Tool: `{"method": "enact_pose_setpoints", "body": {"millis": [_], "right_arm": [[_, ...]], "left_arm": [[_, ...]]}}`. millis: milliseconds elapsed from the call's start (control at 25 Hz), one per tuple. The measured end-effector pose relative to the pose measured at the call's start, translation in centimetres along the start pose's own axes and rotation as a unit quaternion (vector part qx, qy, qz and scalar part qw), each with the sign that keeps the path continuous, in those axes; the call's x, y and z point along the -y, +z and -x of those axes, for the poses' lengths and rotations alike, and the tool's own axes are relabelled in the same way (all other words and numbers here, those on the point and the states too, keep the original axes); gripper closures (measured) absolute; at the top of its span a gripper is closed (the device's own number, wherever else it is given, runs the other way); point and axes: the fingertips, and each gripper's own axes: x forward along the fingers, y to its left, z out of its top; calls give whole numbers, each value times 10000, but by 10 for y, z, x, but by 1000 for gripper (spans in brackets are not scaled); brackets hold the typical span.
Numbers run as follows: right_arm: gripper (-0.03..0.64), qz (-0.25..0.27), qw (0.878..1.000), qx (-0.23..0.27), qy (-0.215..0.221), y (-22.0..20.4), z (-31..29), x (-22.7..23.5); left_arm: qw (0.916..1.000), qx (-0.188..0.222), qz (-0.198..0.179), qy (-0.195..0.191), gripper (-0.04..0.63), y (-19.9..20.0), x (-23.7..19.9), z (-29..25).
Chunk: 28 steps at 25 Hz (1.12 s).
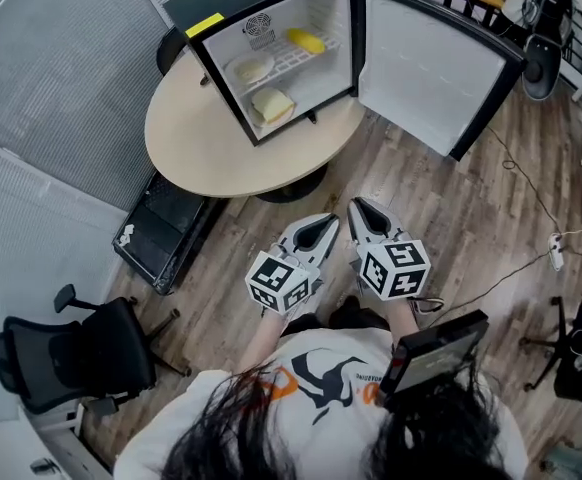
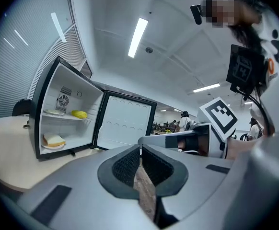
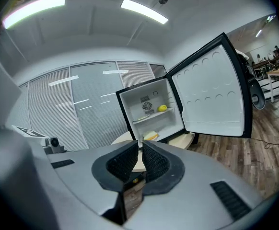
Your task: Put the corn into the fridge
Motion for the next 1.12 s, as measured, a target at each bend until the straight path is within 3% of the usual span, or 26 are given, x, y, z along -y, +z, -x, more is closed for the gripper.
{"method": "enact_pose_setpoints", "body": {"millis": [240,1120], "right_arm": [[577,-288,9996,-71,16,-16,0,-28],[581,-106,9999,19,-123,-16,14,-71]], "left_arm": [[10000,6,41,-52,583,-2,-7,28],[9995,253,-13,-184,583,11,-5,72]]}}
